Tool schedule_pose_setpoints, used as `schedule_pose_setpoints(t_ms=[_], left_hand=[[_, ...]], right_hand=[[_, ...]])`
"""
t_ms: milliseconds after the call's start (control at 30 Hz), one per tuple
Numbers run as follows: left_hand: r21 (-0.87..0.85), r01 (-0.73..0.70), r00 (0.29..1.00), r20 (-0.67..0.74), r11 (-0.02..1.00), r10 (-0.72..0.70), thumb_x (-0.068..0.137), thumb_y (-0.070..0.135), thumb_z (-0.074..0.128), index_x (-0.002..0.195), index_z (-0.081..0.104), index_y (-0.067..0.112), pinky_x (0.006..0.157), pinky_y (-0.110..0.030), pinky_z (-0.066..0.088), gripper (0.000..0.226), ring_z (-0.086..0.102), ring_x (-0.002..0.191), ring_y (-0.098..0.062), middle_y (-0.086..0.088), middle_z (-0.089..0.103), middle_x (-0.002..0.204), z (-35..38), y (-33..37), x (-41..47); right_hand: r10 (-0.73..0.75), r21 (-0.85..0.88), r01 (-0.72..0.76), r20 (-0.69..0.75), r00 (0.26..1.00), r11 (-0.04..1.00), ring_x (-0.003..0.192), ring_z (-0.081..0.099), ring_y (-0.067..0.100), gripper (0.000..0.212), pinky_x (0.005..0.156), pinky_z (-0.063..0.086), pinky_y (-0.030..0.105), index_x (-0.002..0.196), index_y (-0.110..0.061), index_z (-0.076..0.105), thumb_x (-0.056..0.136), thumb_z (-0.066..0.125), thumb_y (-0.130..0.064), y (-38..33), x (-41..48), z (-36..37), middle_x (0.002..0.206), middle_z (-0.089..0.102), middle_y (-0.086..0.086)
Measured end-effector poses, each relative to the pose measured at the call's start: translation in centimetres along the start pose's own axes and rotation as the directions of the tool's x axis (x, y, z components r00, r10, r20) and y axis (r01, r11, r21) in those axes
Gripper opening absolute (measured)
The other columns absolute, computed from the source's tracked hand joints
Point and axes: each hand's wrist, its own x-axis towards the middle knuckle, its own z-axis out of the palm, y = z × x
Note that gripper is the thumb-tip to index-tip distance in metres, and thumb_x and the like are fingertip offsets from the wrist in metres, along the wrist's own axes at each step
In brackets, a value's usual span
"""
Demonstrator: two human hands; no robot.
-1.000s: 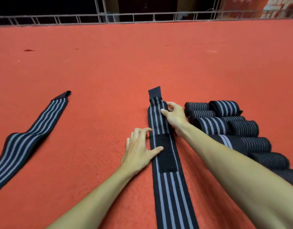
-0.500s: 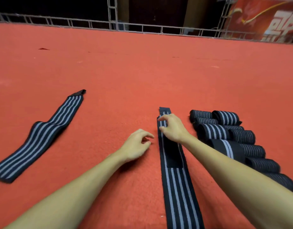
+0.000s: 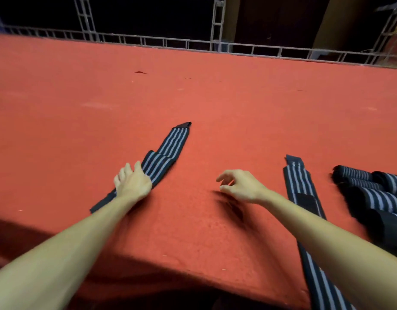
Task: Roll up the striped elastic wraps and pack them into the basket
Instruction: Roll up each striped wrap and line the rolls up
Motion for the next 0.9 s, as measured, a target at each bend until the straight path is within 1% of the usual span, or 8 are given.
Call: schedule_pose_setpoints(t_ms=[100, 267, 467, 600, 667, 733, 800, 900], left_hand=[[0.053, 0.072, 0.997, 0.020, 0.996, -0.073, 0.095, 0.028, 0.038, 0.137, 0.036, 0.009, 0.109, -0.044, 0.023, 0.047, 0.030, 0.134, -0.033, -0.017, 0.037, 0.143, 0.1, -1.6, 0.4], [0.174, 0.018, 1.000, 0.013, 0.985, -0.021, 0.095, 0.039, 0.044, 0.124, 0.050, 0.007, 0.102, -0.044, 0.028, 0.043, 0.034, 0.124, -0.031, -0.016, 0.041, 0.132, -0.2, -0.7, 0.8], [0.063, 0.017, 0.998, 0.055, 0.998, -0.021, 0.092, 0.040, 0.054, 0.124, 0.049, 0.008, 0.100, -0.040, 0.031, 0.045, 0.038, 0.125, -0.032, -0.014, 0.043, 0.133, -0.5, 0.1, 1.6], [-0.196, -0.029, 0.988, 0.141, 0.980, 0.058, 0.092, 0.030, 0.060, 0.099, 0.057, 0.005, 0.078, -0.033, 0.043, 0.026, 0.059, 0.100, -0.029, -0.014, 0.064, 0.105, -0.7, 1.6, 0.5], [-0.510, 0.020, 0.971, 0.215, 0.860, 0.105, 0.091, 0.020, 0.062, 0.087, 0.059, 0.009, 0.056, -0.027, 0.039, 0.012, 0.058, 0.069, -0.020, -0.006, 0.060, 0.079, -0.8, 3.0, -1.2], [-0.725, 0.155, 0.930, 0.336, 0.671, 0.148, 0.091, 0.012, 0.062, 0.096, 0.059, 0.006, 0.038, -0.020, 0.033, 0.008, 0.049, 0.042, -0.008, -0.003, 0.055, 0.064, -1.0, 4.7, -3.3], [-0.778, 0.211, 0.887, 0.406, 0.592, 0.218, 0.088, 0.010, 0.065, 0.109, 0.056, 0.004, 0.033, -0.018, 0.031, 0.024, 0.045, 0.038, -0.005, -0.006, 0.055, 0.066, -0.9, 6.1, -5.1], [-0.792, 0.212, 0.823, 0.461, 0.573, 0.333, 0.084, 0.012, 0.069, 0.109, 0.061, 0.005, 0.037, -0.018, 0.032, 0.027, 0.048, 0.051, -0.010, -0.013, 0.059, 0.080, -1.3, 8.0, -7.6]], right_hand=[[-0.012, -0.004, 0.012, 0.018, 1.000, 1.000, 0.102, 0.063, 0.019, 0.028, 0.081, 0.041, 0.019, 0.117, -0.015, 0.065, 0.089, 0.060, -0.017, -0.8, 0.4, 0.6, 0.113, 0.070, 0.006], [0.004, 0.031, -0.005, 0.030, 1.000, 1.000, 0.089, 0.057, 0.010, 0.026, 0.078, 0.040, 0.017, 0.115, -0.016, 0.065, 0.089, 0.061, -0.018, -0.8, 0.7, 1.3, 0.111, 0.070, 0.005], [0.002, 0.070, -0.006, 0.051, 0.999, 0.998, 0.086, 0.059, 0.010, 0.024, 0.077, 0.044, 0.019, 0.114, -0.017, 0.065, 0.090, 0.061, -0.018, -0.5, 0.3, 2.0, 0.106, 0.070, 0.002], [0.044, 0.207, -0.046, 0.013, 0.999, 0.977, 0.074, 0.064, 0.013, 0.019, 0.070, 0.052, 0.024, 0.108, -0.014, 0.066, 0.091, 0.060, -0.016, -0.7, 0.3, 2.4, 0.087, 0.068, -0.001], [0.080, 0.309, -0.070, -0.019, 0.997, 0.949, 0.068, 0.064, 0.014, 0.014, 0.060, 0.052, 0.024, 0.104, -0.015, 0.064, 0.093, 0.057, -0.017, -1.2, 0.3, 2.6, 0.080, 0.065, 0.001], [0.150, 0.488, -0.121, -0.021, 0.988, 0.864, 0.064, 0.060, 0.016, 0.015, 0.057, 0.052, 0.028, 0.108, -0.012, 0.060, 0.096, 0.054, -0.019, -1.7, 0.4, 2.9, 0.080, 0.063, 0.004], [0.213, 0.675, -0.173, 0.023, 0.977, 0.717, 0.059, 0.055, 0.016, 0.026, 0.054, 0.049, 0.030, 0.118, -0.006, 0.054, 0.099, 0.051, -0.023, -2.2, 0.5, 2.9, 0.084, 0.060, 0.008], [0.307, 0.744, -0.229, 0.034, 0.951, 0.627, 0.050, 0.049, 0.017, 0.034, 0.043, 0.041, 0.023, 0.126, -0.007, 0.045, 0.099, 0.051, -0.027, -2.3, 0.0, 2.6, 0.090, 0.058, 0.014]])
